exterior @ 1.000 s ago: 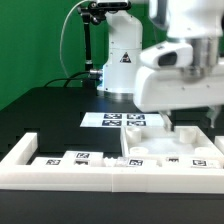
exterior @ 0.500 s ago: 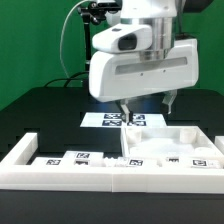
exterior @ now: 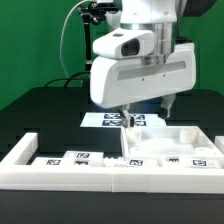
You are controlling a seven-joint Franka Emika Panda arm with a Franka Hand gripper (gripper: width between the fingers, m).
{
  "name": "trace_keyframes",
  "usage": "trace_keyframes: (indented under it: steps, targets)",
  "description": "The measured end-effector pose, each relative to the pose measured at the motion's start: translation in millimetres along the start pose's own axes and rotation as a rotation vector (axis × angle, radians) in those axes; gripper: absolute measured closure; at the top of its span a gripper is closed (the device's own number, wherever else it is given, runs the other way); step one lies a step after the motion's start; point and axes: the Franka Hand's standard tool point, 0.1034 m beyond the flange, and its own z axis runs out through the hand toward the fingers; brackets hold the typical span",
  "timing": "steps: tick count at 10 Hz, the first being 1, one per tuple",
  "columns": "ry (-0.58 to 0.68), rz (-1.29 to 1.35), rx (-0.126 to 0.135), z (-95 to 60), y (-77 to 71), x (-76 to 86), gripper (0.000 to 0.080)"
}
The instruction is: Assemble one leg
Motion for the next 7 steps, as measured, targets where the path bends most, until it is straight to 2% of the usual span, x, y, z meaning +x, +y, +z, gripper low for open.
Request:
trace_keyframes:
  steps: [2,5,6,7]
  targets:
    - [-0.002,-0.078,0.001,-1.7,28.2,0.7,0.0151]
    - [-0.003,-0.071,0.002,0.5,23.7,1.7,0.0151]
    - [-0.005,-0.137,0.002,2.4,28.1,-1.0,0.0151]
    - [-0.01,-0.23,0.001,7.9,41.6,-7.4,0.0151]
